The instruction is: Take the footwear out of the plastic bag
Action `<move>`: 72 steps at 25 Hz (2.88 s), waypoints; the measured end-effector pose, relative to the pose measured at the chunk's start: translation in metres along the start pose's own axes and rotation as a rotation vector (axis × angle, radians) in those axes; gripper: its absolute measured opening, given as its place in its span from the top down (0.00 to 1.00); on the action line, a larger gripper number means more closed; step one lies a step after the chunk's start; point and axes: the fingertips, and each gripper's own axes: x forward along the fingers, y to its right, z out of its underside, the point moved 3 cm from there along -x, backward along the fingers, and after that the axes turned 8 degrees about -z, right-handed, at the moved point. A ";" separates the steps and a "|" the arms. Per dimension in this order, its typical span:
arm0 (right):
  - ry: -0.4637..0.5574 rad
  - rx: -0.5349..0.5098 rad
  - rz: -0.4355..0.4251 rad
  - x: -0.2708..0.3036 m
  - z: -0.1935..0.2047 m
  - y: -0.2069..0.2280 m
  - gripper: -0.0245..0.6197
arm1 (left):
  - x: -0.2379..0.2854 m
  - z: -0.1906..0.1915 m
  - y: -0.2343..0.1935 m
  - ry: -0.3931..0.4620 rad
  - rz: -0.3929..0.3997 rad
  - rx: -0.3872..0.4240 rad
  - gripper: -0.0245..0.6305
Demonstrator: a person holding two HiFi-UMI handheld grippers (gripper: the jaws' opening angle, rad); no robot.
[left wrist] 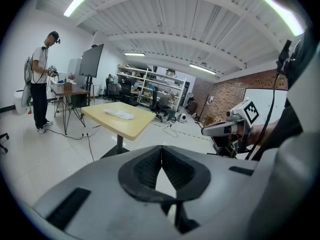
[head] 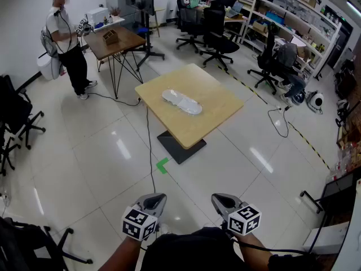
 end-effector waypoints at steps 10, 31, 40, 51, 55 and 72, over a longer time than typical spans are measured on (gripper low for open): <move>-0.031 0.015 0.021 0.055 -0.011 0.010 0.96 | 0.021 -0.009 -0.067 -0.005 0.006 -0.068 0.95; 0.000 -0.008 -0.121 0.120 -0.129 0.196 0.96 | 0.190 -0.134 -0.103 -0.027 -0.138 0.004 0.95; -0.016 0.063 -0.093 0.150 -0.147 0.232 0.96 | 0.232 -0.163 -0.141 -0.092 -0.113 0.036 0.95; 0.037 0.097 0.107 0.205 -0.199 0.270 0.96 | 0.330 -0.220 -0.213 -0.092 0.084 0.141 0.95; 0.066 0.115 0.178 0.232 -0.211 0.283 0.96 | 0.356 -0.215 -0.226 -0.132 0.168 0.197 0.95; -0.165 -0.088 0.224 0.281 -0.216 0.418 0.96 | 0.544 -0.205 -0.272 -0.442 0.091 0.471 0.92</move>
